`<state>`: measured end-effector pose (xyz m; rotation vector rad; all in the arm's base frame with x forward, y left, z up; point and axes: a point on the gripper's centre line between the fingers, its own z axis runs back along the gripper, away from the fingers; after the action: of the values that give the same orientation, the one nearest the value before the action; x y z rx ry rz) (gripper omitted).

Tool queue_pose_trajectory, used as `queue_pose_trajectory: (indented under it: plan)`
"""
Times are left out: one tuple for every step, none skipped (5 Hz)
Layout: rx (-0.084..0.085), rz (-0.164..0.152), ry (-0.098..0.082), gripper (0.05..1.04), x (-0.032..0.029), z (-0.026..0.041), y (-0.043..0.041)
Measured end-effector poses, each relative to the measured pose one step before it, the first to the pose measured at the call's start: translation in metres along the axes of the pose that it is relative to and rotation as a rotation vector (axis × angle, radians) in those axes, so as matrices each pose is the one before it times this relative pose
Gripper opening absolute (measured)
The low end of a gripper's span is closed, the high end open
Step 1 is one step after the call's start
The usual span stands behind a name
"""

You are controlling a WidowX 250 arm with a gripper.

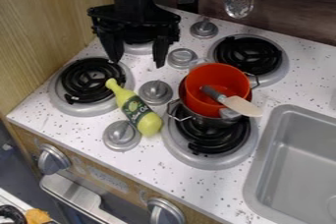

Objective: Removed the red cooking pot from the cooking gas

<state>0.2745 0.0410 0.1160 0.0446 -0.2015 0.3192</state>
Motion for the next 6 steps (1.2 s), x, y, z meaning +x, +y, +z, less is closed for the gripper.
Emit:
queue_pose_trajectory:
  plan:
    - [0.0055,0.0202,0.0313,0.998,-0.00296,-0.00728,-0.00194]
    - [0.0076,0.0559,0.0276,0.998,-0.0024,-0.00133,-0.02687]
    - [0.0068,0.0466,0.0027,0.998,0.00078,-0.00021,-0.01318]
    - [0.0096,0.0432,-0.0184,0.998,0.00799,0.00579,-0.02882]
    - [0.0305,0.2004,0.0023,0.998,0.01081,-0.00803,-0.03133]
    - [0.0083,0.0835,-0.0088,0.998,0.01092,-0.00795,-0.02112]
